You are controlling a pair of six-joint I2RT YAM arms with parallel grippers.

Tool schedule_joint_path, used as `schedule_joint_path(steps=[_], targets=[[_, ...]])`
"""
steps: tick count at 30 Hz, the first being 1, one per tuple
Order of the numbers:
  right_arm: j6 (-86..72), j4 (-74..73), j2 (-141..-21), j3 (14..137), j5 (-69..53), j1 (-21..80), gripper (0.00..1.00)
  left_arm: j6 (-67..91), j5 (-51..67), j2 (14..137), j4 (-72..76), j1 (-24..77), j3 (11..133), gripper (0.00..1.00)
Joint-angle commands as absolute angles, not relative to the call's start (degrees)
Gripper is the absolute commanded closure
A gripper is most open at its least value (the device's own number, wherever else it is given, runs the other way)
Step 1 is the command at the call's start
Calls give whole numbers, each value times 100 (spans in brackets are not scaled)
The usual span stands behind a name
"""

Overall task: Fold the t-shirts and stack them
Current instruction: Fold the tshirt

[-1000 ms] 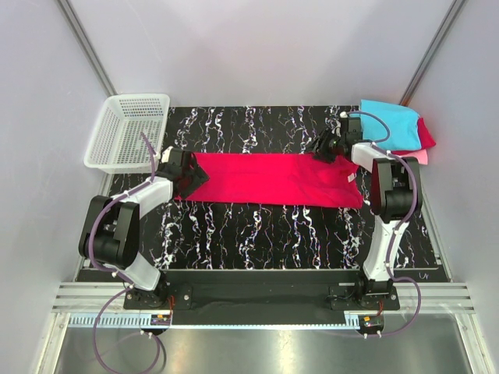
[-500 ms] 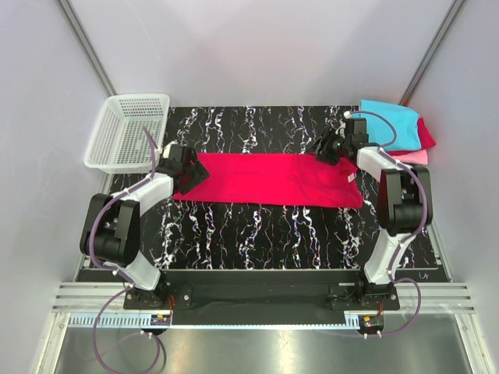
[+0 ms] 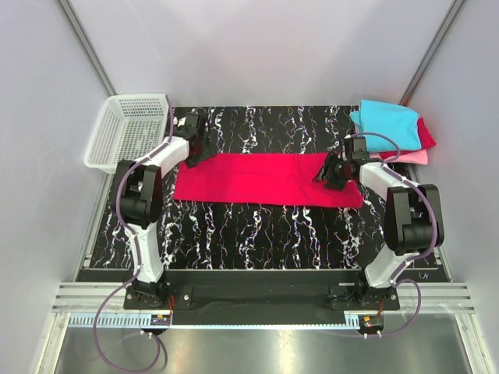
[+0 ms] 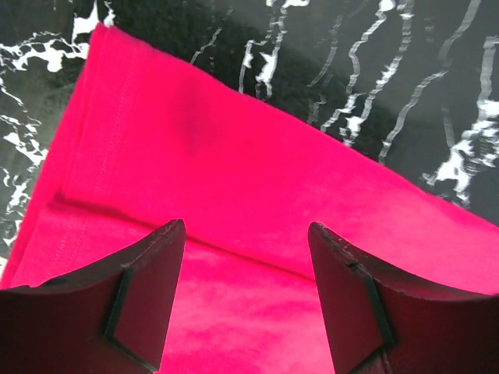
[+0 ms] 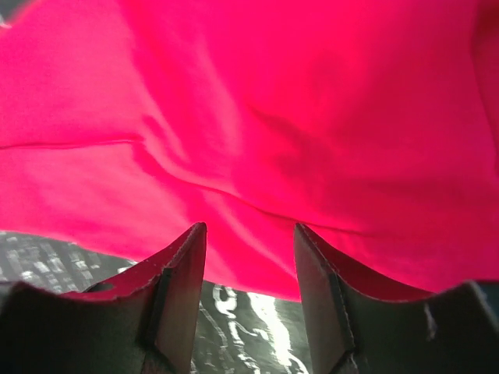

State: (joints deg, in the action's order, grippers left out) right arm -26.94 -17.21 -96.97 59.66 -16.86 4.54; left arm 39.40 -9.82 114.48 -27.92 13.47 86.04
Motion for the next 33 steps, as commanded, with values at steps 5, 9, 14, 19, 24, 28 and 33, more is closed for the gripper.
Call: schedule_joint_path(steps=[5, 9, 14, 19, 24, 28, 33], targets=[[-2698, -2012, -10115, 6073, -932, 562, 46, 3691, -1476, 12031, -3717, 1388, 9421, 30], [-2751, -2179, -10580, 6442, -660, 598, 47, 3726, -1792, 12453, -4322, 1468, 9939, 30], [-2716, -2837, -11047, 7178, -168, 642, 48, 3727, -1925, 12612, -4666, 1512, 10125, 29], [-2453, -3628, -11644, 8137, 360, 677, 48, 3753, -1925, 12604, -5089, 1529, 9924, 28], [-2180, -4051, -12250, 9201, 588, 694, 48, 3832, -1872, 12288, -5115, 1608, 9274, 27], [-2066, -4245, -12620, 9851, 606, 686, 48, 3911, -1890, 12077, -5142, 1687, 8659, 27], [-1873, -4587, -13261, 10835, 589, 712, 48, 4034, -1942, 11673, -5150, 1942, 7947, 26]])
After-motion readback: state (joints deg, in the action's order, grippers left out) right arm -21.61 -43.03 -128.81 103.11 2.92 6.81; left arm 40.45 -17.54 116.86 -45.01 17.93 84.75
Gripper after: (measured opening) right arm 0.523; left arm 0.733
